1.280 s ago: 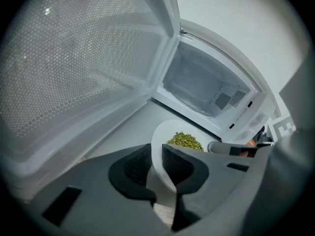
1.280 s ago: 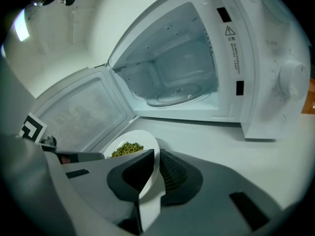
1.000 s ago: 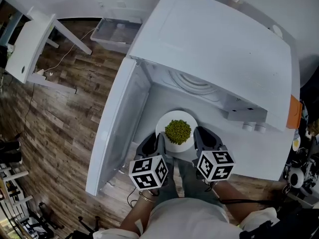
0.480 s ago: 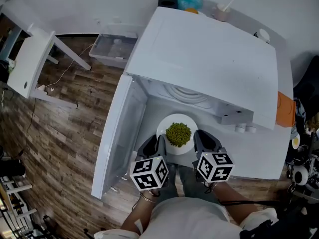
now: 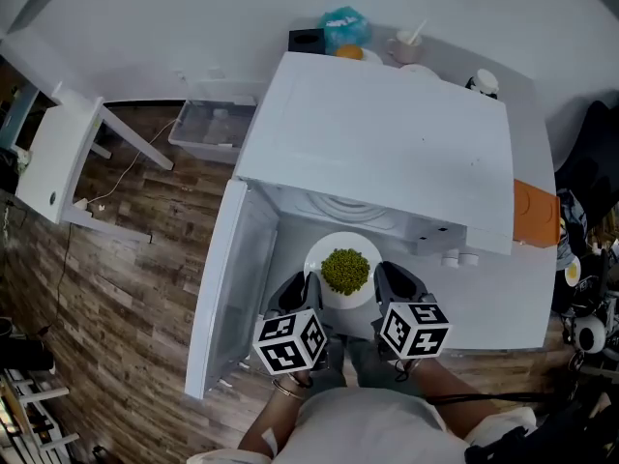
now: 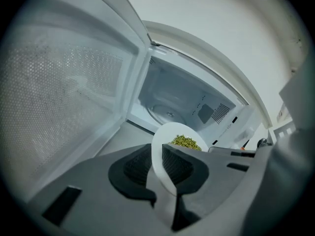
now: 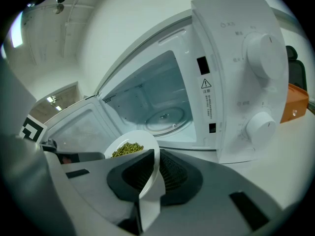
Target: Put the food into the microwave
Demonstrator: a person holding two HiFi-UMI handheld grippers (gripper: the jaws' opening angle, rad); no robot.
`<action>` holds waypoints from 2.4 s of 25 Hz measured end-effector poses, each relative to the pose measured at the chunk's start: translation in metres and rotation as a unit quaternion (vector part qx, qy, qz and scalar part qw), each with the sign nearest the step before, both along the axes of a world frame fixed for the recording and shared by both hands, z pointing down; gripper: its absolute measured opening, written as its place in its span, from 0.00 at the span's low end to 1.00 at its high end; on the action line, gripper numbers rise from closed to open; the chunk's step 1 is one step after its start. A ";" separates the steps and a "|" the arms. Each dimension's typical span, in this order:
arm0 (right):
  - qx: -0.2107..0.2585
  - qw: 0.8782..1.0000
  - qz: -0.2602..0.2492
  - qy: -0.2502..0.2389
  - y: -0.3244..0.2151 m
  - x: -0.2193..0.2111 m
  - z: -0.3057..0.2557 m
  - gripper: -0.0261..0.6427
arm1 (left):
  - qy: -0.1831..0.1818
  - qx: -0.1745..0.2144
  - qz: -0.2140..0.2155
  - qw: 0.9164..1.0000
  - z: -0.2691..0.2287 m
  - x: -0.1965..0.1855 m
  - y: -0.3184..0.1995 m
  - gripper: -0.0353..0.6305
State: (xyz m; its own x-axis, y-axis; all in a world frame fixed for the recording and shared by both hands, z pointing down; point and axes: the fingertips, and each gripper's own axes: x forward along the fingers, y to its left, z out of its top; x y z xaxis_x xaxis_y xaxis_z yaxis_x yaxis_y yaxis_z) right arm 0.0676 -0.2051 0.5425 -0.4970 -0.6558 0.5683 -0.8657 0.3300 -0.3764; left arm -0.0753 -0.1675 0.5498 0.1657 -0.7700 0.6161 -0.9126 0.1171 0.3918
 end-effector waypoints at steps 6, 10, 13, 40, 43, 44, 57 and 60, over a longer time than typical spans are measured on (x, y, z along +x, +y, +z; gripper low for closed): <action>0.009 1.000 0.010 -0.002 -0.008 0.004 -0.009 0.11 | 0.002 0.009 0.003 1.000 -0.008 0.003 -0.012 0.16; 0.012 1.000 0.017 -0.004 -0.015 0.005 -0.012 0.11 | 0.004 0.014 0.003 1.000 -0.013 0.003 -0.022 0.16; 0.016 1.000 0.023 -0.007 -0.022 0.005 -0.015 0.11 | 0.003 0.017 0.007 1.000 -0.016 0.003 -0.028 0.16; 0.034 0.996 0.072 -0.026 -0.077 -0.016 -0.003 0.11 | 0.007 0.048 -0.003 0.999 -0.004 -0.023 -0.100 0.16; 0.037 0.996 0.080 -0.030 -0.082 -0.018 -0.002 0.11 | 0.012 0.055 -0.004 0.998 -0.003 -0.026 -0.107 0.16; 0.038 0.995 0.083 -0.031 -0.084 -0.019 -0.001 0.11 | 0.012 0.057 -0.005 0.998 -0.002 -0.027 -0.109 0.16; 0.059 0.989 0.131 -0.021 -0.098 -0.015 0.006 0.11 | -0.014 0.099 0.019 0.995 0.004 -0.024 -0.133 0.16; 0.062 0.988 0.138 -0.019 -0.099 -0.012 0.007 0.11 | -0.022 0.108 0.032 0.993 0.006 -0.020 -0.135 0.16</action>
State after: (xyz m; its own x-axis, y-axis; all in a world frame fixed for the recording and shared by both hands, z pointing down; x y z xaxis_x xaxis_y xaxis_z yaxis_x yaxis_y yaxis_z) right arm 0.0556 -0.3041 0.5499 -0.3081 -0.8334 0.4588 -0.9154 0.1283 -0.3816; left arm -0.0956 -0.3029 0.5558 0.1942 -0.8736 0.4462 -0.9323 -0.0229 0.3609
